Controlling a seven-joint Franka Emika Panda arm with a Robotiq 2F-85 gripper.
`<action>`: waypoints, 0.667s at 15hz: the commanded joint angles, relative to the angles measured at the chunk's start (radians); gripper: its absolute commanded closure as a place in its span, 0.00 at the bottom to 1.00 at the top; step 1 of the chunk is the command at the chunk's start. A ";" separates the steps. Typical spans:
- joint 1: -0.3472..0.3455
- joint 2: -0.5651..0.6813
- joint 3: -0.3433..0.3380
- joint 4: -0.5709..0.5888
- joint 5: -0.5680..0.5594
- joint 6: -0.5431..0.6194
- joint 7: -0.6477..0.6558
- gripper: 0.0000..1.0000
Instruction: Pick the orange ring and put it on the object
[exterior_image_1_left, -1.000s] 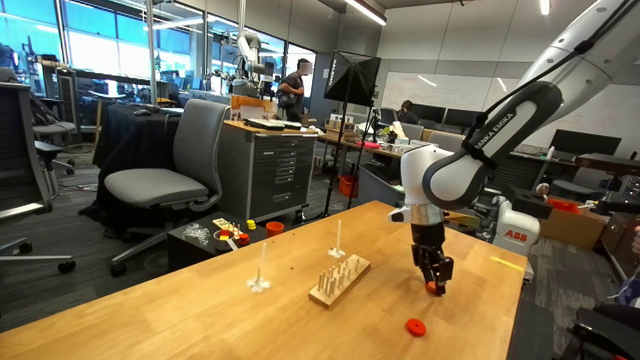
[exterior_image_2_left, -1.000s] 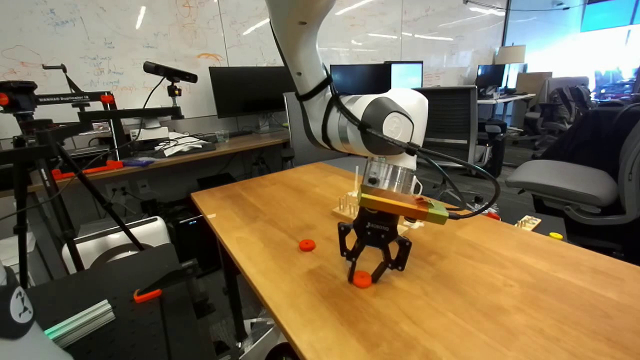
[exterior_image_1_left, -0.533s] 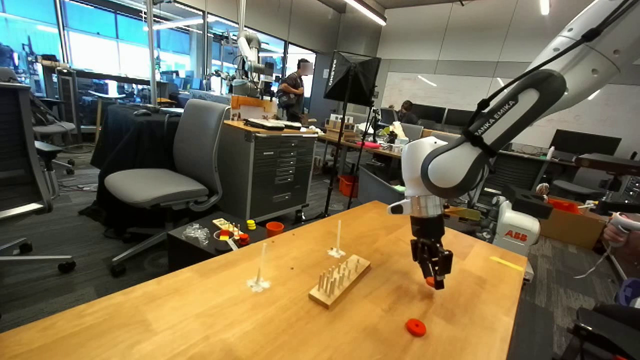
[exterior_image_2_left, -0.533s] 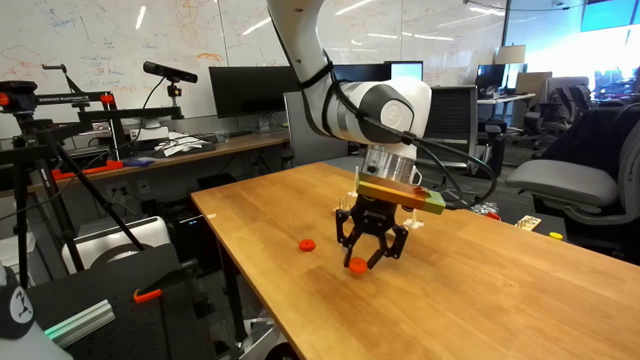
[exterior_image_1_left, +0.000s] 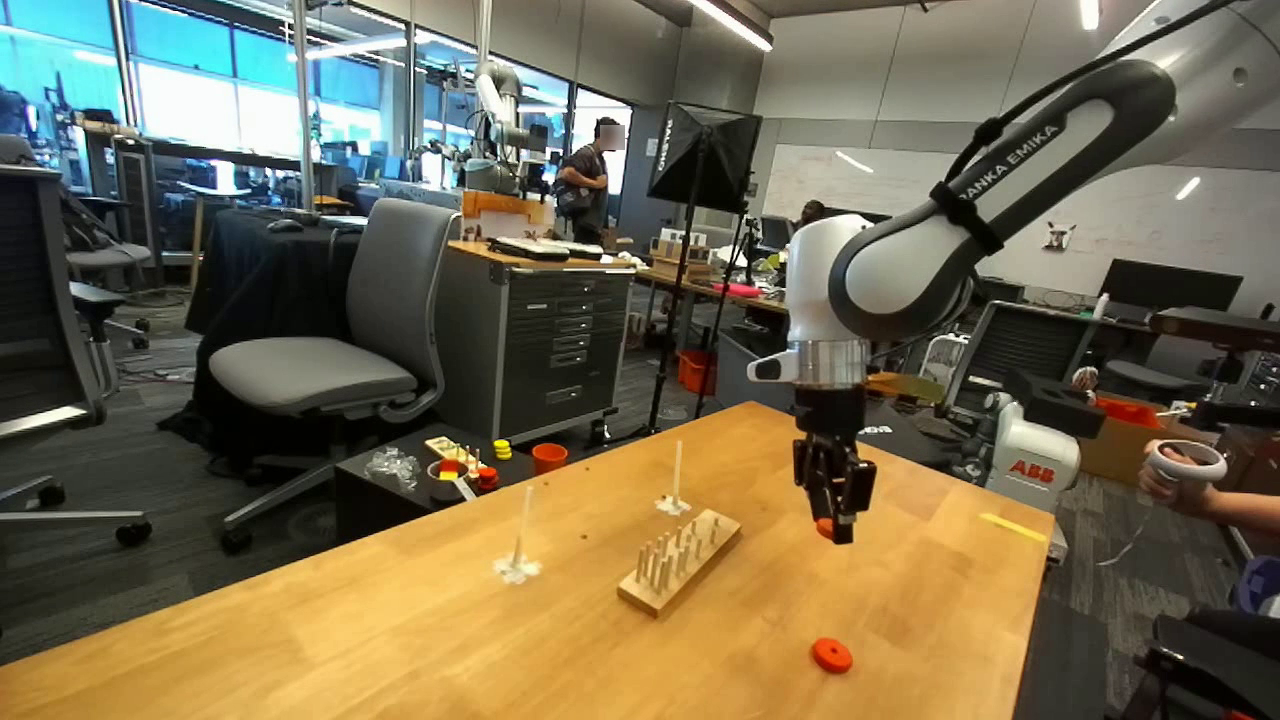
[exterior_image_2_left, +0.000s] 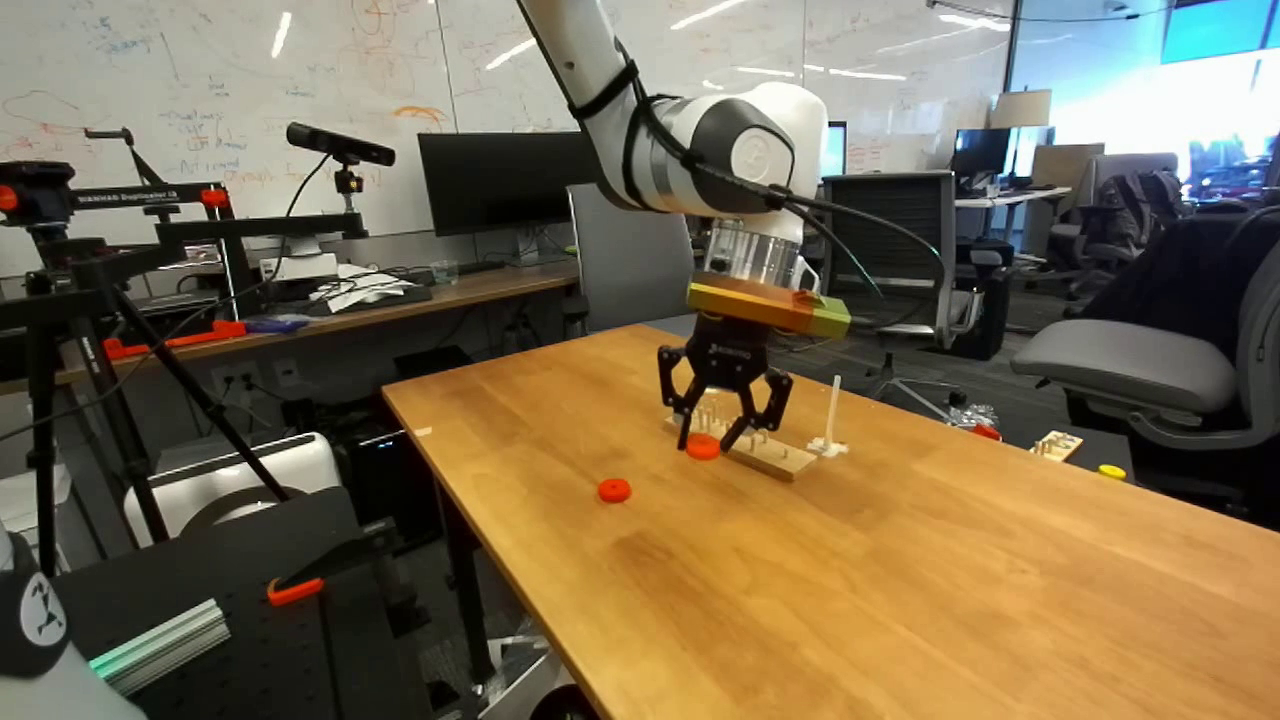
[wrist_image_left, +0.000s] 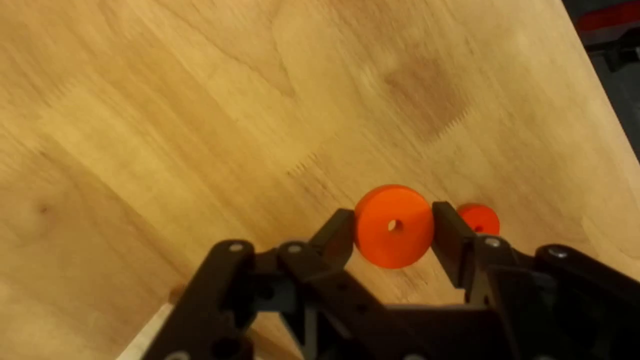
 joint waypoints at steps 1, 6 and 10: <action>0.041 0.008 -0.003 0.093 0.028 -0.072 0.077 0.79; 0.071 0.084 -0.010 0.259 0.022 -0.158 0.195 0.79; 0.080 0.169 -0.009 0.387 0.017 -0.217 0.260 0.79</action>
